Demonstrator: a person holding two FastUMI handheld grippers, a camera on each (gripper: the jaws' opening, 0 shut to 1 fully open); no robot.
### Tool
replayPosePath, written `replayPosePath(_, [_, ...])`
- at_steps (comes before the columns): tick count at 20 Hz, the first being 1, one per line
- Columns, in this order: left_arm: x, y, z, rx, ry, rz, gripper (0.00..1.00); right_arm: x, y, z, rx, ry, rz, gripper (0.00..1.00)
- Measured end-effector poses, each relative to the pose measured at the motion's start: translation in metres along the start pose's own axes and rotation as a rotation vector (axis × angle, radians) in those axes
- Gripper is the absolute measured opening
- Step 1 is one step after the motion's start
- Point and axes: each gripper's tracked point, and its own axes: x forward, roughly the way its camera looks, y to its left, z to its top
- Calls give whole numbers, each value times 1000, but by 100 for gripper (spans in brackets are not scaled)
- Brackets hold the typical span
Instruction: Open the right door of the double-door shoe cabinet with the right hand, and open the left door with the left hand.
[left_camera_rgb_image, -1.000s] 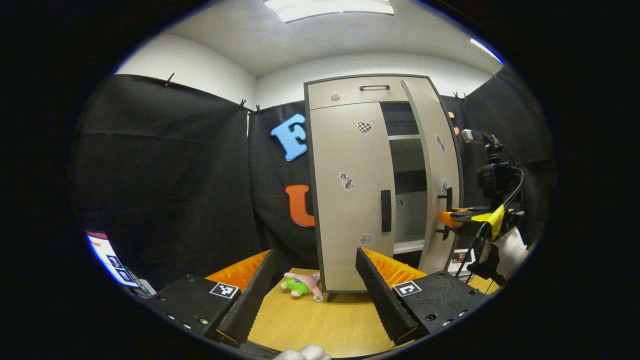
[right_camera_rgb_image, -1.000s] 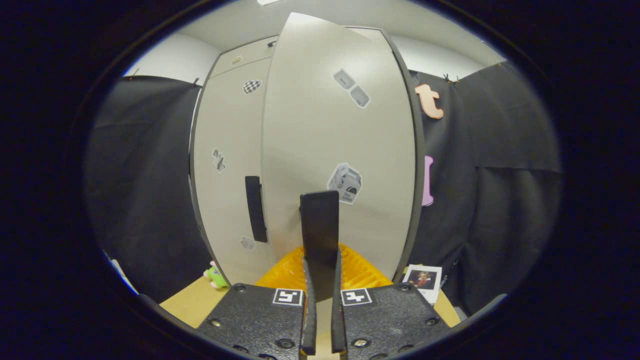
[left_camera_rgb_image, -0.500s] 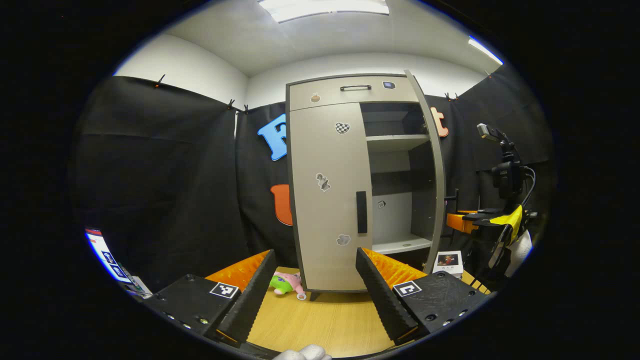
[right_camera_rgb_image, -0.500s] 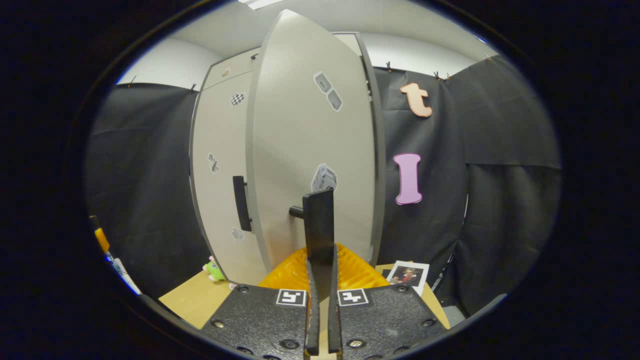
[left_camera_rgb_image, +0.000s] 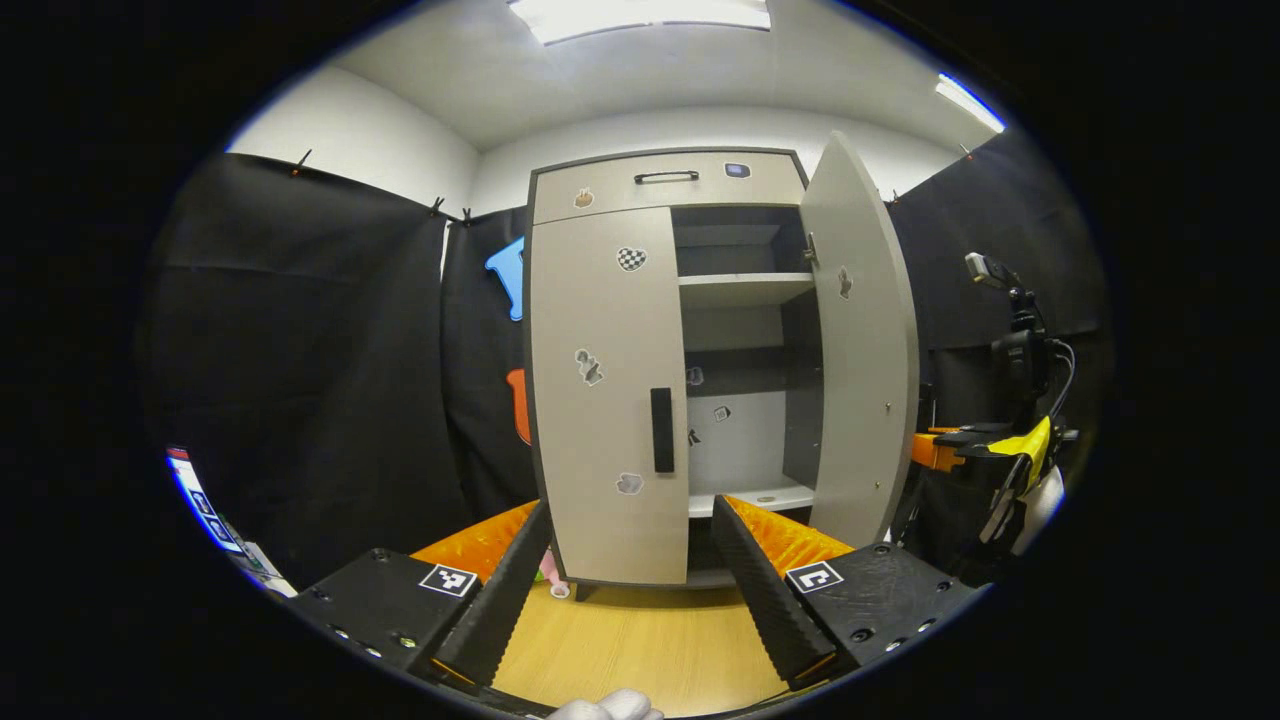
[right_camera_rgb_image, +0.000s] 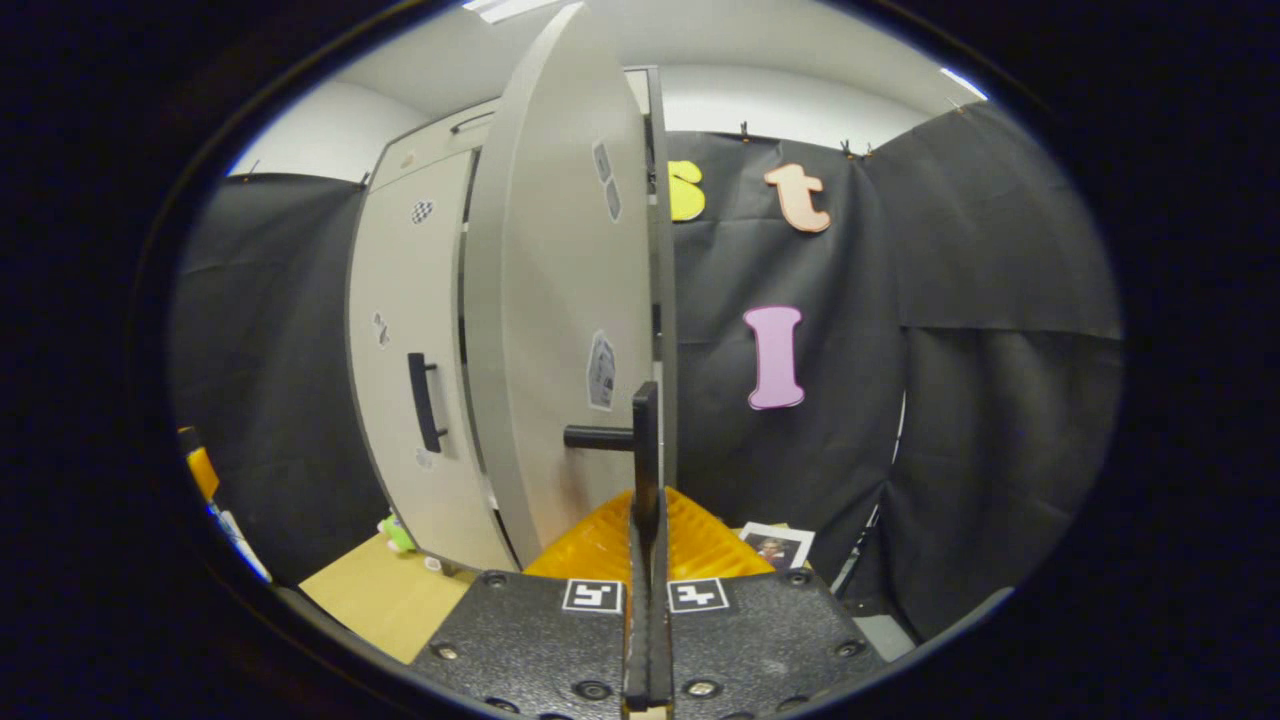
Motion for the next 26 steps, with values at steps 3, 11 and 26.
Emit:
replayPosePath(3, [2,-15,3,2,-2,-6,96,1,-8,1,49,9,47,4])
replayPosePath(11, [5,-29,3,4,2,-3,96,3,-10,1,51,11,65,4])
replayPosePath(26, [30,12,-6,0,22,-8,96,-44,-31,9,4,-21,-78,67])
